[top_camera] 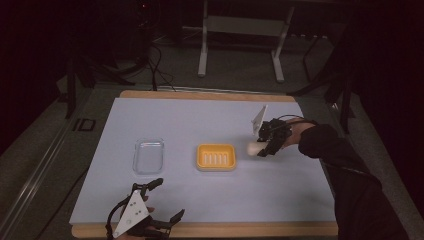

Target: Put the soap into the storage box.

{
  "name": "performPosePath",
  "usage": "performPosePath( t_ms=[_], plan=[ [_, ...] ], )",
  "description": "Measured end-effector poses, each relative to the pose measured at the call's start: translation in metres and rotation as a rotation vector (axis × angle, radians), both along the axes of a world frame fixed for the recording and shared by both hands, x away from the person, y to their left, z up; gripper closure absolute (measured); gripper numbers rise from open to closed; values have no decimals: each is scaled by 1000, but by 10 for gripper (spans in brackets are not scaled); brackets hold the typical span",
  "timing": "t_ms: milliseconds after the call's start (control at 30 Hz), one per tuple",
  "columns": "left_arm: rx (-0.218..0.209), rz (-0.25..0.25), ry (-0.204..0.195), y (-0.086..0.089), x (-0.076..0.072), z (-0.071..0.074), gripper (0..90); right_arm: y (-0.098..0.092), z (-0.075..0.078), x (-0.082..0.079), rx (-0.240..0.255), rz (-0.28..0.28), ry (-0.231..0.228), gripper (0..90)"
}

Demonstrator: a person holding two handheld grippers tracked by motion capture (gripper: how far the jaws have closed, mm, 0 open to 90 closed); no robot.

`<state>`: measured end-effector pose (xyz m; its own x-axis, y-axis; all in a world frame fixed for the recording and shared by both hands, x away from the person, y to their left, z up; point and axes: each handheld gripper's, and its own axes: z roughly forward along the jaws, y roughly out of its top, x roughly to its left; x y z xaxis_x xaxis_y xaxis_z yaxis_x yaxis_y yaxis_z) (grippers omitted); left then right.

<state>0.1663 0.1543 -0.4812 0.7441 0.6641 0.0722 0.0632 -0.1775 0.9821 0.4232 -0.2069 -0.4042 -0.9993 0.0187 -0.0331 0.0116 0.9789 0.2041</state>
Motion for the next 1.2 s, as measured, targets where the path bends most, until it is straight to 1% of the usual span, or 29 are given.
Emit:
performPosePath(
  t_ms=[33,100,133,167,267,400,500,700,900,933,1000,1033,1200],
  plan=[
    [0,0,0,0,0,0,1,1,1,0,-1,0,1,494],
    [1,-1,0,0,0,0,1,6,4,-1,3,4,-16,494],
    [2,-1,0,0,0,0,1,8,5,-2,6,6,-17,494],
    [3,-2,1,0,0,0,1,10,7,-2,13,17,-21,494],
    [3,-2,0,0,0,0,1,17,10,-3,24,37,-19,494],
    [2,-3,0,0,0,0,1,26,12,-4,21,43,-14,494],
    [3,-3,0,0,-1,0,1,33,14,-4,28,44,-21,494],
    [4,-4,-1,0,0,0,1,44,14,-5,37,66,-24,494],
    [2,-5,-2,0,-1,0,1,60,13,-7,44,98,-20,494],
    [2,-5,-2,0,-1,0,1,65,12,-7,47,107,-18,494],
    [3,-6,-2,0,-1,0,1,67,12,-8,47,107,-15,494],
    [2,-7,-1,0,-1,0,1,69,11,-8,47,115,-23,494],
    [4,-9,-1,0,-1,0,1,77,9,-8,56,122,-17,494]
  ],
)
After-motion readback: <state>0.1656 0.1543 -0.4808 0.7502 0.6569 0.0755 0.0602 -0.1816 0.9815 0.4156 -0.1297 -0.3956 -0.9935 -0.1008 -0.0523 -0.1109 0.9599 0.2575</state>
